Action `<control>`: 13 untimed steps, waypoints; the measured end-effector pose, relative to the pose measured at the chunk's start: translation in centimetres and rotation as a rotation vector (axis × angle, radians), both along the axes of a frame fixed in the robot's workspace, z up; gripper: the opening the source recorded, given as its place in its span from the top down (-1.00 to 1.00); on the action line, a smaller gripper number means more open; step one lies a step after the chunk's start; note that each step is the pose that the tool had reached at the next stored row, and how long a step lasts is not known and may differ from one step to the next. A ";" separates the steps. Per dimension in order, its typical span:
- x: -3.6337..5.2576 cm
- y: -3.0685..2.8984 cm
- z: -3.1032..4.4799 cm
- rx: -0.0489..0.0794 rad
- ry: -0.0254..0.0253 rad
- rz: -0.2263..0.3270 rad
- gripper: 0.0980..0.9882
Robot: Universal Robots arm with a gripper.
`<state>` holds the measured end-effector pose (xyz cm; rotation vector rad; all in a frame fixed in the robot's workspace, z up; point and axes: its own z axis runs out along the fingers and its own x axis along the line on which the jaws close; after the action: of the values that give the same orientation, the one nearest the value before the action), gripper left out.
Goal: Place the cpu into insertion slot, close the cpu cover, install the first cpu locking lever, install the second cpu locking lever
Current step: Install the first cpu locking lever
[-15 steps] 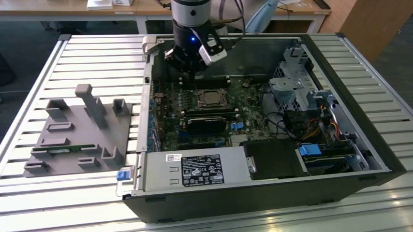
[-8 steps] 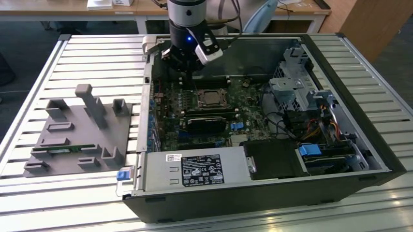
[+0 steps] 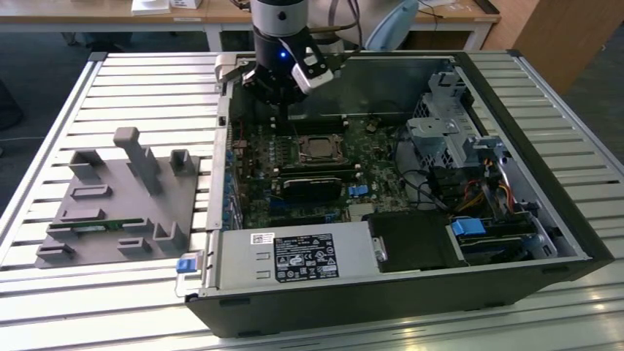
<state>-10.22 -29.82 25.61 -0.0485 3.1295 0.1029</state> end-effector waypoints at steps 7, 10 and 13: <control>0.87 0.09 -0.02 0.000 0.0000 0.001 0.98; 2.02 0.09 -0.05 0.000 -0.0001 0.001 0.98; 3.25 0.10 -0.11 0.000 0.0001 0.001 0.98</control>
<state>-6.97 -29.72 25.50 -0.0508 3.1296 0.1029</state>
